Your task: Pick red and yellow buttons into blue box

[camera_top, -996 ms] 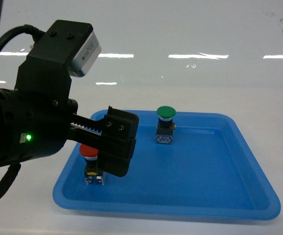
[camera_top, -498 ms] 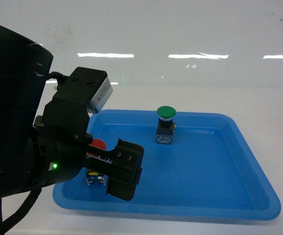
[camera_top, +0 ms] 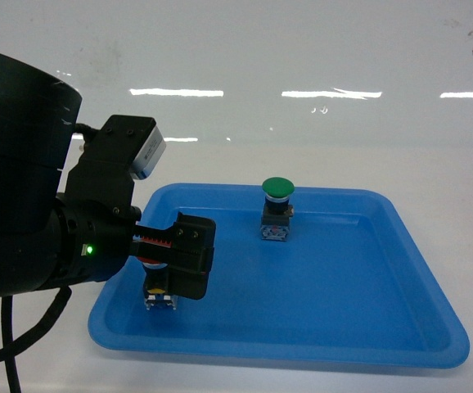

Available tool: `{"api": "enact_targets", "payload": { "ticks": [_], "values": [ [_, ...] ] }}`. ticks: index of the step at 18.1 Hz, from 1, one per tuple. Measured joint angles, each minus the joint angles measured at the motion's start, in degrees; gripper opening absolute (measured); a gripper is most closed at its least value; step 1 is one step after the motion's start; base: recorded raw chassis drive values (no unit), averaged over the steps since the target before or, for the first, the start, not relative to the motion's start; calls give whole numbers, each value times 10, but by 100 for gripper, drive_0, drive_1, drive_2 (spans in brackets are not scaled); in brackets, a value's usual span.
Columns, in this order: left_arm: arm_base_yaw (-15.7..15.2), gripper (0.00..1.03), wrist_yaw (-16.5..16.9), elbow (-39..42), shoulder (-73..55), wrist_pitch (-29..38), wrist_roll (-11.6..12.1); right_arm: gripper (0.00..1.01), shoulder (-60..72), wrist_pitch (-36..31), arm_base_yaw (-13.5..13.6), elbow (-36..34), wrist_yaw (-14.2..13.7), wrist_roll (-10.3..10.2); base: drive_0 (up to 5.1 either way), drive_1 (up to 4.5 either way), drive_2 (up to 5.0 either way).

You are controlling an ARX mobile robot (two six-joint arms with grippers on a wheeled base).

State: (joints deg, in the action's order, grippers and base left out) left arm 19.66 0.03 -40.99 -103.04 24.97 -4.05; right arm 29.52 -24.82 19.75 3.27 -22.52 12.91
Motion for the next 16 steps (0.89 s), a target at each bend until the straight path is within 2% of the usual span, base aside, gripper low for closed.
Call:
{"api": "enact_targets", "payload": {
  "ticks": [4,5,7,10,13,14,16],
  "values": [
    [0,98,0,3,-6,9,4,29,0,0,0,0,0,0,0,0,0],
    [-1,93,0,8,-6,12,8,29,0,0,0,0,0,0,0,0,0],
    [0,72,-3,16,-8,10,10,29,0,0,0,0,0,0,0,0,0],
    [0,54,-3,21,-9,16,11,29,0,0,0,0,0,0,0,0,0],
    [0,30,-3,30,-9,22,11,29,0,0,0,0,0,0,0,0,0],
    [0,26,0,33,-9,26,10,29,0,0,0,0,0,0,0,0,0],
    [0,25,-5,38,-9,37,10,29,0,0,0,0,0,0,0,0,0]
  ]
}}
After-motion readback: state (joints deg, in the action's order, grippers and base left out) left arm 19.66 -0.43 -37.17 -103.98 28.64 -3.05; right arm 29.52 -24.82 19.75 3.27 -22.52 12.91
